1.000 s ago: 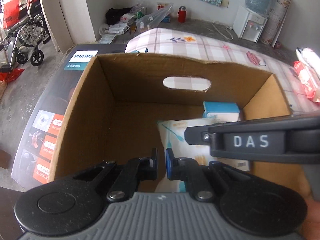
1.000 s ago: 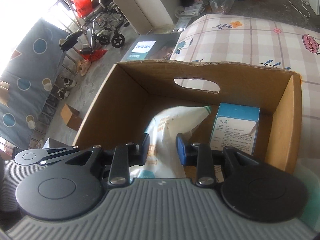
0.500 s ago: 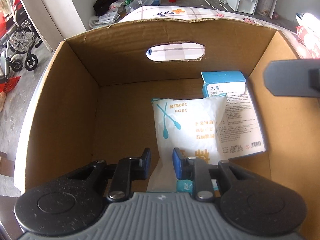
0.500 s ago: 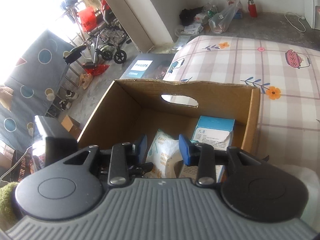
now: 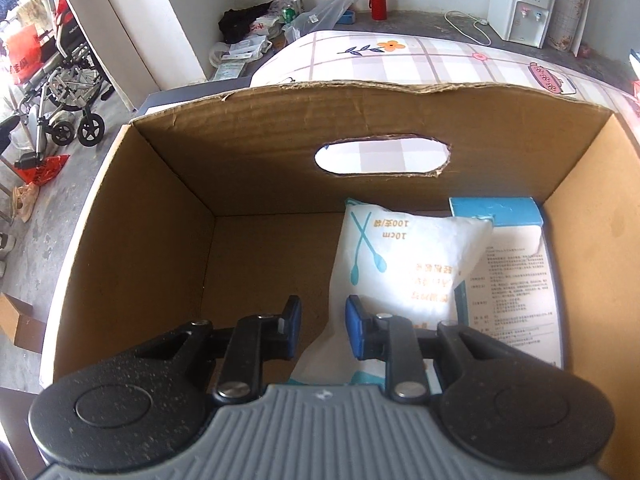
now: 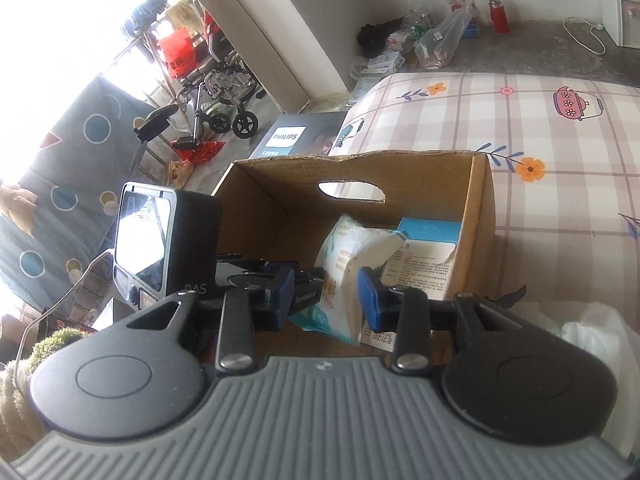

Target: Organize soft objects

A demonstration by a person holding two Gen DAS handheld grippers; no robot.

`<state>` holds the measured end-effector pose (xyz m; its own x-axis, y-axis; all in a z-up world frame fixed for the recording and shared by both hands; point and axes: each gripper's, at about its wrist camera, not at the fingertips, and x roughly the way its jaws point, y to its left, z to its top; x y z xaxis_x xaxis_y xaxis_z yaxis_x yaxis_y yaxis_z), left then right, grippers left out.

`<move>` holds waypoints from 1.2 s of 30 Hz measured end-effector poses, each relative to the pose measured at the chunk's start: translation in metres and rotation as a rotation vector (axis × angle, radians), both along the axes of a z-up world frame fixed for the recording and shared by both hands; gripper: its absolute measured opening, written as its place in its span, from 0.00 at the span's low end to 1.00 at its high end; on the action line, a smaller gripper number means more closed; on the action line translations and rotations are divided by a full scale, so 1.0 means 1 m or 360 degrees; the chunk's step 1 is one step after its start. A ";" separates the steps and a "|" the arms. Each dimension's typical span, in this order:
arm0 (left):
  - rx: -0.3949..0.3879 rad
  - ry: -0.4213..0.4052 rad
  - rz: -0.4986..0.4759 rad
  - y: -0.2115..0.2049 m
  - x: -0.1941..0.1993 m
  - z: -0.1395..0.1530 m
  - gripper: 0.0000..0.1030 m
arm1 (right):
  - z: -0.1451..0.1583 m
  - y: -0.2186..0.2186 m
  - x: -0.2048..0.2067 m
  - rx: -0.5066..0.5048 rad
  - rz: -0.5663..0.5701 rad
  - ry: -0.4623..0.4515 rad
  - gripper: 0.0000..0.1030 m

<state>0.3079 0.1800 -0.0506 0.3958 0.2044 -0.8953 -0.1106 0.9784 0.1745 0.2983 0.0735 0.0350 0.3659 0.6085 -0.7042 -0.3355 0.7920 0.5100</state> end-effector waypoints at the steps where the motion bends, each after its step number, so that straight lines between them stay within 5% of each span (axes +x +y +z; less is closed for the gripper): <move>1: 0.0022 -0.0002 0.0008 0.000 0.003 -0.002 0.25 | 0.000 0.000 -0.001 0.0001 -0.0001 -0.0002 0.33; 4: 0.0014 0.0004 0.0050 0.004 0.006 -0.003 0.25 | 0.002 -0.002 -0.003 -0.0004 -0.0012 -0.0020 0.33; 12: -0.0369 -0.0202 0.0024 0.012 -0.019 0.040 0.25 | 0.021 -0.021 -0.010 0.0026 -0.0046 -0.0110 0.33; 20: -0.0305 -0.0102 0.0026 -0.008 0.002 0.004 0.24 | 0.026 -0.036 -0.017 0.0042 -0.0090 -0.0124 0.33; 28: -0.0318 -0.0124 0.0053 -0.004 0.003 0.005 0.29 | 0.023 -0.045 -0.024 0.0023 -0.0121 -0.0108 0.33; 30: -0.0298 -0.0126 0.0050 -0.006 0.000 0.009 0.35 | 0.021 -0.045 -0.026 0.0019 -0.0127 -0.0101 0.33; 32: -0.0305 -0.0159 0.0041 -0.006 -0.006 0.015 0.53 | 0.018 -0.046 -0.028 0.0025 -0.0131 -0.0090 0.33; 36: -0.0268 -0.0242 0.0019 -0.011 -0.023 0.039 0.63 | 0.018 -0.053 -0.034 0.0059 -0.0141 -0.0079 0.34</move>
<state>0.2852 0.1687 -0.0113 0.5275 0.0627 -0.8472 -0.1351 0.9908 -0.0108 0.2644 0.0206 0.0527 0.4534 0.5975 -0.6614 -0.2905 0.8005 0.5242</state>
